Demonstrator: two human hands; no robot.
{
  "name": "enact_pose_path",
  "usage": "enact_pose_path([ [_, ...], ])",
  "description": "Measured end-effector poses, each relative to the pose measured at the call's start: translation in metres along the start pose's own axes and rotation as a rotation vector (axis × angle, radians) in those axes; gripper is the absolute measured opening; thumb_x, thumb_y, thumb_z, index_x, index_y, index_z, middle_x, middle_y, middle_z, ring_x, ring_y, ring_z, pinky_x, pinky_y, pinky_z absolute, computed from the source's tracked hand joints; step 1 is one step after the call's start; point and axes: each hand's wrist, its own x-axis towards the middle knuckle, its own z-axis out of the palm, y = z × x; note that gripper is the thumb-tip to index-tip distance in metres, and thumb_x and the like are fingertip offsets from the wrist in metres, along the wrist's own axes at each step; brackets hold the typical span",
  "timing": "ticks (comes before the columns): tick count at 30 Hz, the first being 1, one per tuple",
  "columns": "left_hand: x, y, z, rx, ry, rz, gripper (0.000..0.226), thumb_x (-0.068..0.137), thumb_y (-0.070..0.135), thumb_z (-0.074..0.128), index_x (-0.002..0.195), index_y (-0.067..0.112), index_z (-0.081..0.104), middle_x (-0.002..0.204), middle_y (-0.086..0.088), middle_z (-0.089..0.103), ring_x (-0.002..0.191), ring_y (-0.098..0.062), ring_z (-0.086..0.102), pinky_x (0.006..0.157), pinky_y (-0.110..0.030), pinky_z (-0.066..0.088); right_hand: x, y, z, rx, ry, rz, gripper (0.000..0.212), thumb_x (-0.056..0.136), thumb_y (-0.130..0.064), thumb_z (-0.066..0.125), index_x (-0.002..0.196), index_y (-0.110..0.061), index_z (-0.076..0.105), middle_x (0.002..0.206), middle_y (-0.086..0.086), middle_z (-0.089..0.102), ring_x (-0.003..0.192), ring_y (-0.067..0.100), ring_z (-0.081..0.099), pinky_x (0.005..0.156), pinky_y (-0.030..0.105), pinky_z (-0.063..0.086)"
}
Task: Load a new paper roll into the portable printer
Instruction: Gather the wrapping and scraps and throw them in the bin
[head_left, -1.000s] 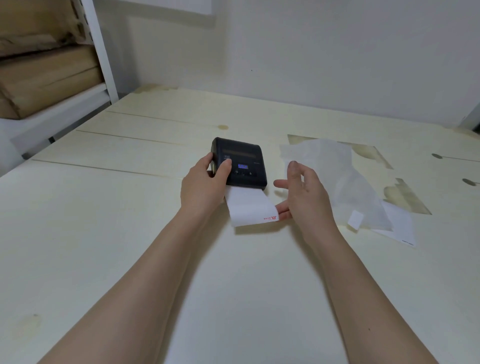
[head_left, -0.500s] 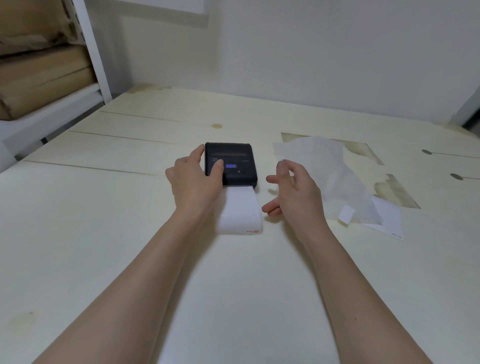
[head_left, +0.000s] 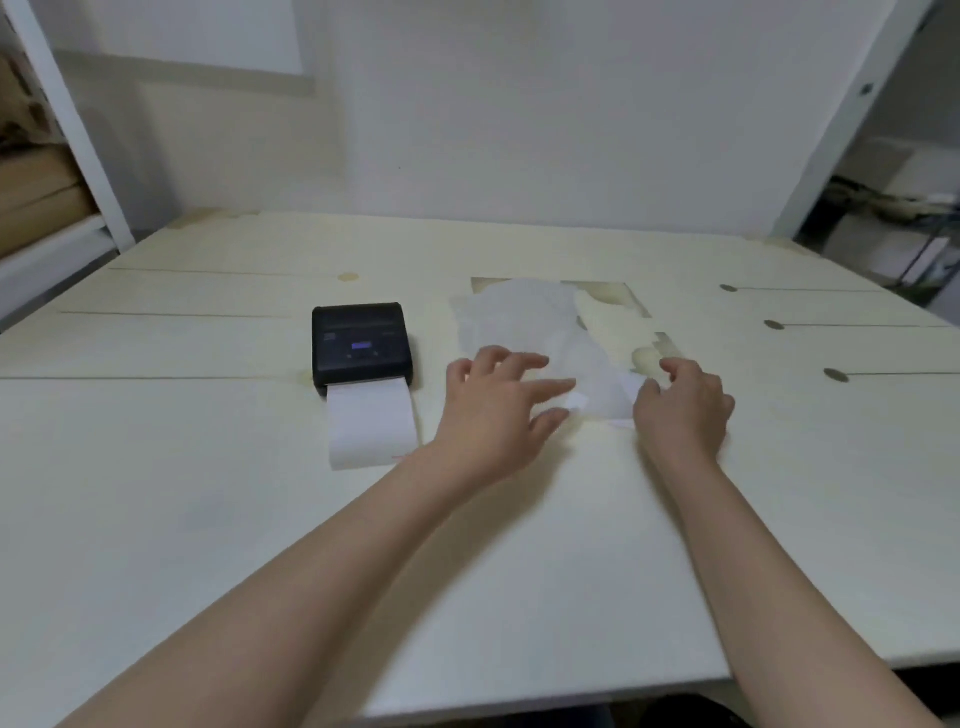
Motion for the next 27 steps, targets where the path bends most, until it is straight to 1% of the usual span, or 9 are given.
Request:
enact_pose_path([
  [3, -0.001, 0.012, 0.020, 0.111, -0.281, 0.008, 0.050, 0.097, 0.063, 0.027, 0.144, 0.051, 0.037, 0.165, 0.009, 0.012, 0.149, -0.025, 0.008, 0.115, -0.046, 0.006, 0.006, 0.012, -0.003, -0.146, -0.086, 0.045, 0.051, 0.093, -0.027, 0.055, 0.140, -0.013, 0.041, 0.145, 0.018, 0.037, 0.130, 0.040, 0.034, 0.103, 0.045, 0.036],
  [5, 0.000, 0.013, 0.023, 0.084, -0.368, -0.064, 0.053, 0.096, 0.066, 0.023, 0.146, 0.050, 0.034, 0.166, 0.009, 0.007, 0.150, -0.024, 0.002, 0.117, -0.046, 0.004, 0.007, 0.014, -0.003, -0.206, -0.120, 0.006, 0.056, 0.092, -0.032, 0.058, 0.141, -0.013, 0.038, 0.146, 0.018, 0.034, 0.129, 0.040, 0.035, 0.103, 0.045, 0.035],
  [7, 0.002, 0.014, 0.023, 0.018, -0.294, -0.096, 0.052, 0.095, 0.066, 0.028, 0.144, 0.049, 0.039, 0.165, 0.010, 0.008, 0.150, -0.022, 0.003, 0.116, -0.045, 0.004, 0.009, 0.014, -0.001, -0.249, -0.145, -0.027, 0.060, 0.091, -0.034, 0.061, 0.141, -0.013, 0.035, 0.146, 0.016, 0.034, 0.128, 0.040, 0.036, 0.103, 0.044, 0.035],
  [9, 0.006, 0.014, 0.023, -0.054, -0.138, -0.151, 0.051, 0.095, 0.063, 0.035, 0.144, 0.049, 0.039, 0.165, 0.009, 0.012, 0.150, -0.022, 0.007, 0.116, -0.045, 0.007, 0.013, 0.011, -0.001, -0.263, -0.172, -0.029, 0.063, 0.090, -0.031, 0.064, 0.141, -0.012, 0.033, 0.144, 0.017, 0.035, 0.126, 0.040, 0.039, 0.101, 0.042, 0.036],
  [13, 0.019, 0.002, 0.025, -0.026, 0.028, -0.455, 0.063, 0.095, 0.052, 0.047, 0.152, 0.034, 0.028, 0.164, -0.008, 0.011, 0.150, -0.032, 0.009, 0.117, -0.047, 0.011, 0.026, 0.003, 0.000, -0.207, -0.272, 0.058, 0.069, 0.086, -0.020, 0.067, 0.141, -0.010, 0.025, 0.139, 0.021, 0.038, 0.122, 0.042, 0.048, 0.098, 0.044, 0.042],
  [18, 0.039, -0.010, 0.023, -0.116, -0.022, -0.730, 0.076, 0.095, 0.050, 0.051, 0.155, 0.020, 0.016, 0.161, -0.021, 0.010, 0.146, -0.040, 0.018, 0.116, -0.048, 0.018, 0.037, -0.002, -0.001, -0.220, -0.386, 0.067, 0.065, 0.087, -0.012, 0.057, 0.142, -0.006, 0.024, 0.140, 0.018, 0.043, 0.126, 0.038, 0.046, 0.102, 0.044, 0.044],
  [20, 0.044, -0.010, 0.025, -0.113, -0.068, -0.740, 0.082, 0.092, 0.050, 0.056, 0.155, 0.019, 0.013, 0.160, -0.022, 0.011, 0.145, -0.040, 0.018, 0.116, -0.047, 0.016, 0.037, -0.002, 0.001, -0.271, -0.382, 0.029, 0.064, 0.088, -0.015, 0.057, 0.143, -0.010, 0.025, 0.144, 0.015, 0.037, 0.132, 0.036, 0.037, 0.104, 0.043, 0.038],
  [23, 0.046, -0.009, 0.027, -0.150, -0.064, -0.734, 0.083, 0.090, 0.040, 0.063, 0.154, 0.019, 0.014, 0.159, -0.022, 0.015, 0.145, -0.039, 0.018, 0.117, -0.044, 0.014, 0.037, 0.001, 0.001, -0.336, -0.413, -0.087, 0.067, 0.090, -0.032, 0.059, 0.146, -0.017, 0.024, 0.148, 0.010, 0.033, 0.137, 0.035, 0.027, 0.105, 0.042, 0.032],
  [27, 0.049, -0.014, 0.024, -0.258, -0.038, -0.738, 0.089, 0.086, 0.033, 0.069, 0.155, 0.023, 0.013, 0.145, -0.024, 0.035, 0.132, -0.040, 0.039, 0.111, -0.043, 0.030, 0.045, 0.005, 0.000, -0.323, -0.495, -0.076, 0.065, 0.086, -0.042, 0.063, 0.137, -0.010, 0.037, 0.134, 0.007, 0.050, 0.130, 0.034, 0.040, 0.103, 0.042, 0.040],
])
